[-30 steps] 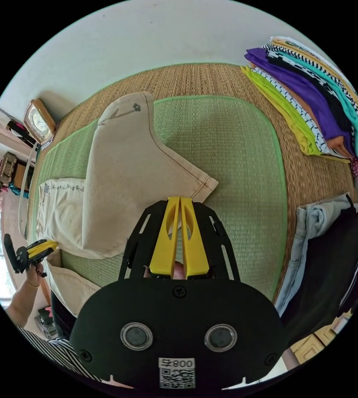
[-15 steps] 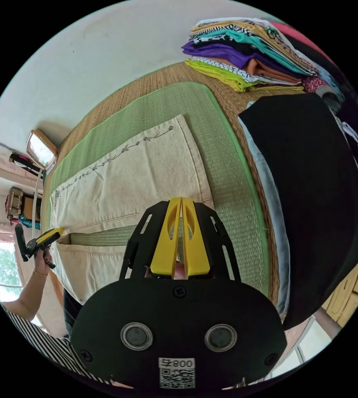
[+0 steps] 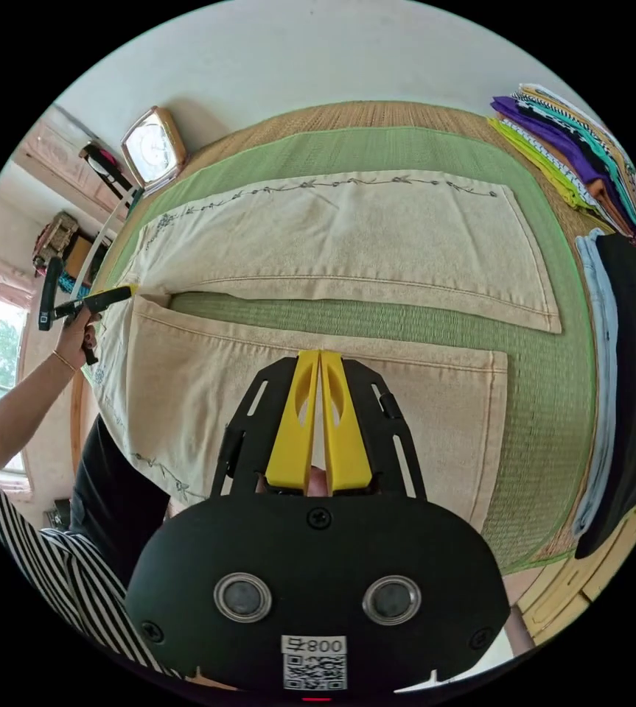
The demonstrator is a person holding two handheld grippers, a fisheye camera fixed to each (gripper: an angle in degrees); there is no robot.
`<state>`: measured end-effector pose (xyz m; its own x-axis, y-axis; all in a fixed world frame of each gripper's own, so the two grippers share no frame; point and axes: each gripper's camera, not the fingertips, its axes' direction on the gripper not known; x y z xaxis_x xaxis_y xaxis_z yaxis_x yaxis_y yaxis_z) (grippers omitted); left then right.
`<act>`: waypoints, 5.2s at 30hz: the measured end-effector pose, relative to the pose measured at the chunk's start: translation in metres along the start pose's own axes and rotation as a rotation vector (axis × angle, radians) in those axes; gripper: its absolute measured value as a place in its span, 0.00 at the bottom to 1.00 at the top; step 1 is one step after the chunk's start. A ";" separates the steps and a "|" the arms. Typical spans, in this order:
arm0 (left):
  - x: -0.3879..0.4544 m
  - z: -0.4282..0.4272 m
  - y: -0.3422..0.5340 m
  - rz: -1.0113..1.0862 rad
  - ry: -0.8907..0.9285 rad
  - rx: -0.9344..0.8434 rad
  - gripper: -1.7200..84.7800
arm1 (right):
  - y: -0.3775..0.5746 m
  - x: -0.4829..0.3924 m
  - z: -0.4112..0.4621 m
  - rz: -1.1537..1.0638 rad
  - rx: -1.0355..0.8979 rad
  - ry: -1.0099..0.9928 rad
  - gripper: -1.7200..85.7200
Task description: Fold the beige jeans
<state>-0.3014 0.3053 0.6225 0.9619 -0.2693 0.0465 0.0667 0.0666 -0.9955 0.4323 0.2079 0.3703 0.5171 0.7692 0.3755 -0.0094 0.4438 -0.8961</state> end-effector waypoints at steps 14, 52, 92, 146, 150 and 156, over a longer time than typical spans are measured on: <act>0.016 0.043 -0.012 -0.017 0.076 0.067 0.03 | 0.008 0.025 -0.032 0.119 0.053 -0.016 0.03; 0.328 0.221 -0.197 0.678 0.201 0.074 0.05 | 0.030 0.163 -0.085 0.408 0.149 0.132 0.05; 0.214 0.109 -0.005 0.607 0.505 -0.015 0.04 | 0.099 0.175 -0.002 0.450 0.115 0.047 0.04; -0.231 -0.192 0.314 -0.120 0.219 0.200 0.05 | -0.290 -0.199 0.496 -0.668 -0.093 -0.220 0.09; -0.251 -0.209 0.321 -0.168 0.142 0.228 0.07 | -0.285 -0.270 0.543 -0.879 -0.093 -0.127 0.12; -0.264 -0.227 0.325 -0.166 0.099 0.253 0.07 | -0.290 -0.310 0.600 -1.011 -0.079 -0.037 0.12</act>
<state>-0.5936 0.1800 0.2676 0.9026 -0.3882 0.1862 0.2965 0.2469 -0.9226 -0.2394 0.1165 0.6557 0.2242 0.0645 0.9724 0.4749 0.8641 -0.1668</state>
